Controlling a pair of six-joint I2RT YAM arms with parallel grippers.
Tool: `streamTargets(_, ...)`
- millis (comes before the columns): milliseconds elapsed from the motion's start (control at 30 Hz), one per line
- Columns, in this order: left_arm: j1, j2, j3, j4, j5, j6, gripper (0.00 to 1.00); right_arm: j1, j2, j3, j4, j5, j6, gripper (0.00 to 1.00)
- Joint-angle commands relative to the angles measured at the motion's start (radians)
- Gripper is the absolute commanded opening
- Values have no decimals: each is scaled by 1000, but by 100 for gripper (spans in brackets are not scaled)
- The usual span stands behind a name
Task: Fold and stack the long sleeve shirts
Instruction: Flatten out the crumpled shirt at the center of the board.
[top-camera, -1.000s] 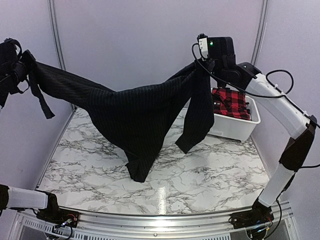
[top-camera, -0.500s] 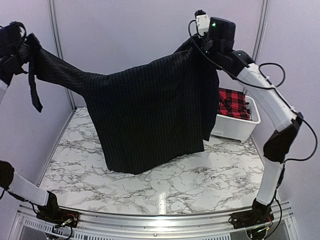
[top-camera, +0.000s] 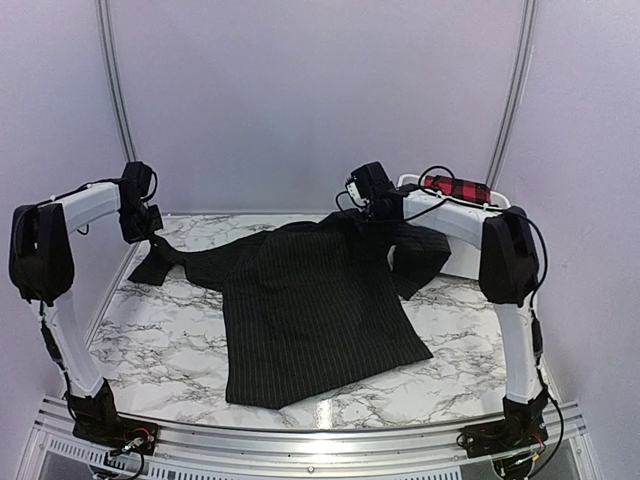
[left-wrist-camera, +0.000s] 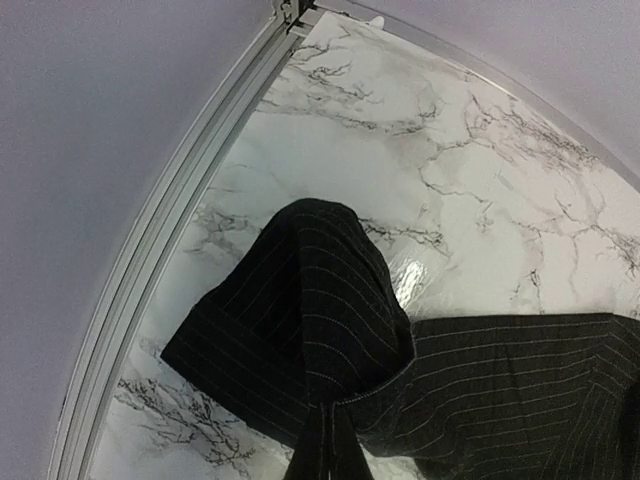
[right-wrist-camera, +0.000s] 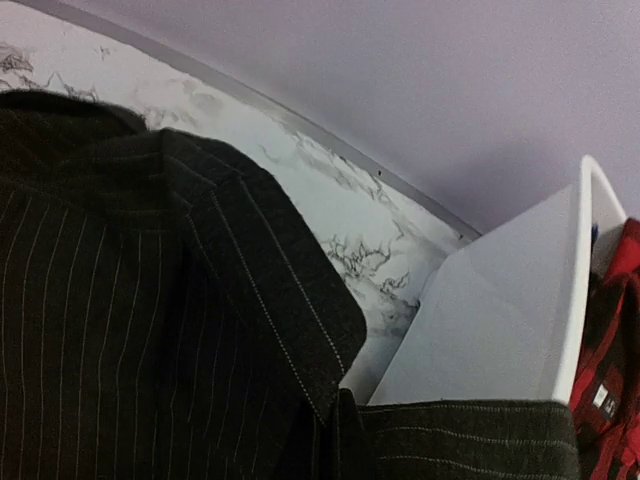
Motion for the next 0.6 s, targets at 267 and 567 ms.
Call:
streamTargets(267, 6, -323, -362, 104, -85, -37, 0, 17, -288, -446, 73, -56, 157, 0)
streamTargets(567, 127, -416, -477, 117, -89, -69, 0, 111, -255, -533, 60, -33, 207, 0)
